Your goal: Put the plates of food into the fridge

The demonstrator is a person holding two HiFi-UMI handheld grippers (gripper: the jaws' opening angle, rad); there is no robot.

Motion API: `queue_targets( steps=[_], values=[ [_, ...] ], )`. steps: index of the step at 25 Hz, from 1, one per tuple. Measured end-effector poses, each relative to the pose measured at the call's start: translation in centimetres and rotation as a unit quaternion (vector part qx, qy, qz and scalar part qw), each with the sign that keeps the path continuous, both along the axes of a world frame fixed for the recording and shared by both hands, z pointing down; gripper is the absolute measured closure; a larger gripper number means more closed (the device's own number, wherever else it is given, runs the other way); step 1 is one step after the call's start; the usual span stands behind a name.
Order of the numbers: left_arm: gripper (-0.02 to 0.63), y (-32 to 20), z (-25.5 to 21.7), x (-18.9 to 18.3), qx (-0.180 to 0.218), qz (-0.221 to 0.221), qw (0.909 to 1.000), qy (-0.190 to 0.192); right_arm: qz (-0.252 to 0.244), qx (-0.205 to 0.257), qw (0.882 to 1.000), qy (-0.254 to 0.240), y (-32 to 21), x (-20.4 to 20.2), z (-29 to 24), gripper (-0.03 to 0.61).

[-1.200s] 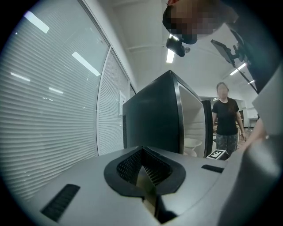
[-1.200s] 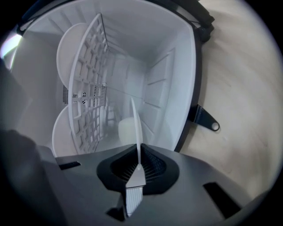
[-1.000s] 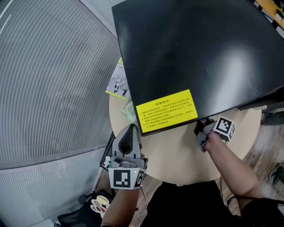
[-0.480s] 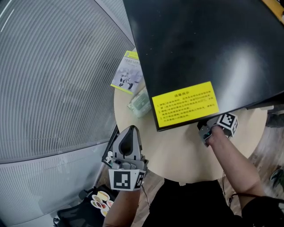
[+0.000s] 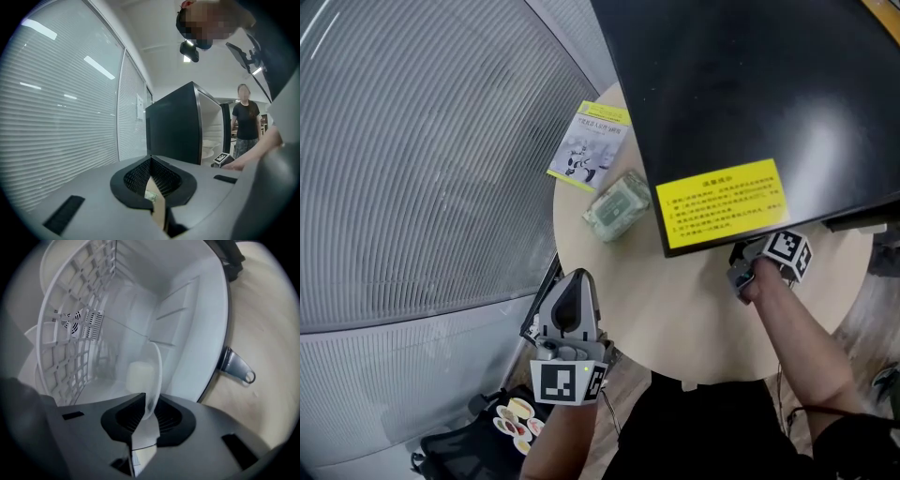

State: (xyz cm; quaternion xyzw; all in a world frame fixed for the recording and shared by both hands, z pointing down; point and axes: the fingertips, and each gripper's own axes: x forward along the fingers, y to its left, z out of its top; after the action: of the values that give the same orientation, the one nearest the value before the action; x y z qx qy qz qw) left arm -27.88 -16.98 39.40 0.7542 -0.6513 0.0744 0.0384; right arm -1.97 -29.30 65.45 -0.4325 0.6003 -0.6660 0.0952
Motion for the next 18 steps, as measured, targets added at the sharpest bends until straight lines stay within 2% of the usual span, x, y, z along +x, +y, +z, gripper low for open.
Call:
queue_targets(
  steps=[7,13,15,18],
  values=[
    [0.609,0.2,-1.0,0.1,0.011,0.0,0.9999,-0.003,-0.063,0.035,0.994,0.083,-0.2,-0.6,-1.7,0.399],
    [0.609,0.1,-1.8,1.1,0.019,0.009,0.9998,-0.004,-0.1,0.045,0.984,0.141,0.4,0.0,-2.0,0.317],
    [0.609,0.1,-2.2,1.4,0.022,0.012,0.9997,-0.006,-0.126,0.055,0.975,0.174,0.7,0.1,-1.8,0.306],
    [0.609,0.1,-2.6,1.9,0.025,0.016,0.9995,-0.009,-0.17,0.084,0.951,0.243,1.1,0.2,-1.2,0.305]
  ],
)
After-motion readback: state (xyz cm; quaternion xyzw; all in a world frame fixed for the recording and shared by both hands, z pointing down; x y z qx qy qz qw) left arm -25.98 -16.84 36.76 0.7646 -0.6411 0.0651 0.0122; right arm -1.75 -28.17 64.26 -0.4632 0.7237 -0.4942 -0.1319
